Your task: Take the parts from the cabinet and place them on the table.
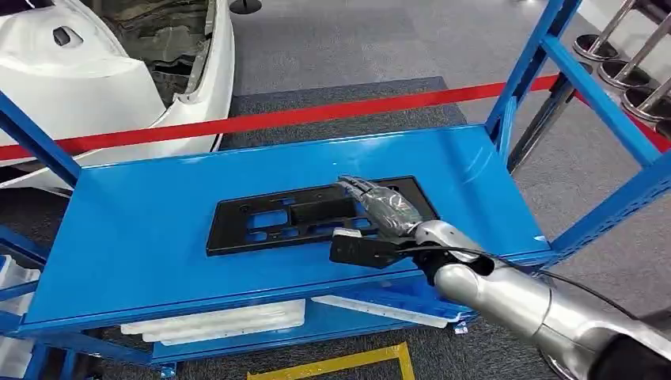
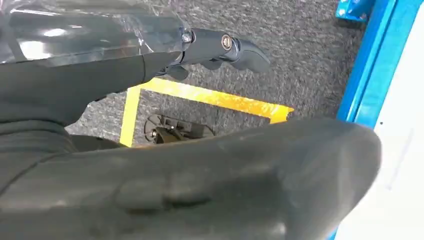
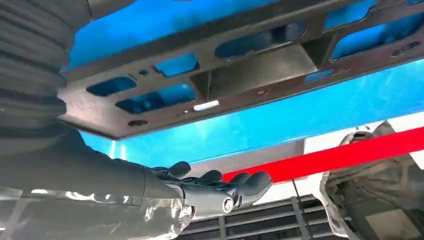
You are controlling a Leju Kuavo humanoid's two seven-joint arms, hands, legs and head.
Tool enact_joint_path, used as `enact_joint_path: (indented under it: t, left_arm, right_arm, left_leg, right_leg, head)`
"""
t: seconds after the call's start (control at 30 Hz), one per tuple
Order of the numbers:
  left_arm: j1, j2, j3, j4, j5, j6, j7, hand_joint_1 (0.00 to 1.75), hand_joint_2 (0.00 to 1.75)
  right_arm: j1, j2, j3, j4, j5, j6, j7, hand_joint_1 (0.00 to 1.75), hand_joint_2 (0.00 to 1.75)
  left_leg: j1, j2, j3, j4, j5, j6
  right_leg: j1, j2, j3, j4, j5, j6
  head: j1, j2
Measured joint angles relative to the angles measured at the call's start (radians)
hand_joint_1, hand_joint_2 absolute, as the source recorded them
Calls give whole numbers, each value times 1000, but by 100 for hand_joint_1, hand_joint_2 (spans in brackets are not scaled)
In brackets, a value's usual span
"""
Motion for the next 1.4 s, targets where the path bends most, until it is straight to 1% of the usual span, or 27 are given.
enact_joint_path:
  t: [0.17, 0.33, 0.47, 0.53, 0.63, 0.77, 0.97, 1.17, 1.4]
  left_arm:
    - [-7, 0, -8, 0, -1, -19, 6, 0, 0]
    - [-7, 0, -9, 0, 0, -19, 5, 0, 0]
    - [-7, 0, -9, 1, 0, -19, -4, 0, 0]
    - [-7, 0, -9, 2, 0, -19, -7, 0, 0]
    - [-9, 0, -9, 3, -1, -22, -7, 0, 0]
    - [-12, 0, -9, 5, -2, -31, 1, 0, 0]
    - [-18, 0, -9, 11, -3, -37, 8, 0, 0]
    - [-20, 0, -9, 12, -3, -40, 8, 0, 0]
    - [-23, 0, -8, 17, -4, -41, 8, 0, 0]
  right_arm:
    - [-38, 4, 41, 28, -66, 28, 0, 0, 175]
    - [-45, 4, 68, 50, -80, 36, 4, 0, 175]
    - [-44, -1, 86, 66, -51, 46, 46, 0, 175]
    - [-44, -11, 94, 73, -38, 46, 68, 0, 175]
    - [-40, -28, 101, 81, -36, 44, 84, 0, 175]
    - [-25, -52, 105, 87, -37, 45, 90, 0, 175]
    - [-11, -72, 107, 96, -38, 51, 91, 0, 175]
    - [-4, -90, 107, 97, -19, 54, 104, 0, 175]
    - [1, -105, 107, 97, 73, 51, 135, 0, 175]
  left_leg:
    - [0, 0, 0, 0, 0, 0]
    - [0, 0, 0, 0, 0, 0]
    - [0, 0, 0, 0, 0, 0]
    - [0, 0, 0, 0, 0, 0]
    - [0, 0, 0, 0, 0, 0]
    - [0, 0, 1, 0, 0, 0]
    - [0, 0, 1, 0, 0, 0]
    - [0, 0, 1, 0, 0, 0]
    - [0, 0, 1, 0, 0, 0]
  right_leg:
    - [0, 0, 0, 0, 0, 0]
    - [0, 0, -1, 0, 0, 0]
    - [0, 0, -1, 0, 0, 0]
    - [0, 0, -1, 0, 0, 0]
    - [0, 0, -1, 0, 0, 0]
    - [0, 0, -1, 0, 0, 0]
    - [0, 0, -1, 0, 0, 0]
    - [0, 0, -1, 0, 0, 0]
    - [0, 0, 0, 0, 0, 0]
  head:
    - [0, 0]
    - [0, 0]
    - [0, 0]
    - [0, 0]
    - [0, 0]
    - [0, 0]
    - [0, 0]
    - [0, 0]
    - [0, 0]
